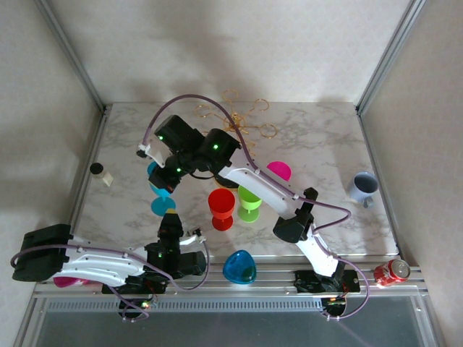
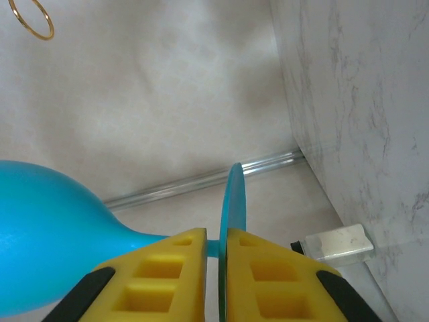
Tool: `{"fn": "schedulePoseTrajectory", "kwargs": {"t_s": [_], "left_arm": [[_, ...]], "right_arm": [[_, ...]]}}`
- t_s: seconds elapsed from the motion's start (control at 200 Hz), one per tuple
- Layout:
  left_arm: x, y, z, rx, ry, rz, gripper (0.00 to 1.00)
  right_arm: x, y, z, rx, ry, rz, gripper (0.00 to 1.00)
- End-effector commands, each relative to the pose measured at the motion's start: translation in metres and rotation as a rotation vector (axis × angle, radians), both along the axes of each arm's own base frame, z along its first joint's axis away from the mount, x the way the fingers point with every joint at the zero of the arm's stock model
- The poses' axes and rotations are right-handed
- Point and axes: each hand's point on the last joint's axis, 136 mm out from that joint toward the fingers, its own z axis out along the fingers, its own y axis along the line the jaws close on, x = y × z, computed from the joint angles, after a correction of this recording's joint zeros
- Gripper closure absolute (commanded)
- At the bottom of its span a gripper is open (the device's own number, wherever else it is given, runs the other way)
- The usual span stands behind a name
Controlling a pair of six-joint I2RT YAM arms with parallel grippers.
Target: Take the wine glass off the wine glass rack
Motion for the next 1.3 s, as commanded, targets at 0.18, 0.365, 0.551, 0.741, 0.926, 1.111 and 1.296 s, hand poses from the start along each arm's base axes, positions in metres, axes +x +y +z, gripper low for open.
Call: {"fn": "schedulePoseTrajectory", "kwargs": {"t_s": [0.18,0.365,0.551,0.741,0.926,1.111,1.296], "left_arm": [[-0.001,0.001,0.017,-0.056,-0.062,0.016,0.80],[-0.001,0.002,0.018,-0.074,-0.068,0.018,0.72],[0.000,0.003,0.023,-0.118,-0.075,0.026,0.71],[0.002,0.002,0.035,-0.203,-0.089,0.040,0.70],[0.005,0.001,0.056,-0.352,-0.111,0.061,0.69],[0.008,0.004,0.076,-0.462,-0.137,0.084,0.69],[0.010,0.007,0.082,-0.500,-0.142,0.098,0.70]], "right_arm": [[0.007,-0.006,0.030,0.055,-0.081,-0.067,1.00],[0.018,-0.012,0.036,0.052,-0.131,-0.121,1.00],[0.045,-0.023,0.038,0.036,-0.163,-0.261,1.00],[0.065,-0.035,0.039,0.054,-0.101,-0.351,1.00],[0.073,-0.038,0.037,0.058,-0.093,-0.383,1.00],[0.082,-0.043,0.038,0.069,-0.077,-0.427,1.00],[0.086,-0.047,0.038,0.084,-0.064,-0.445,1.00]]}}
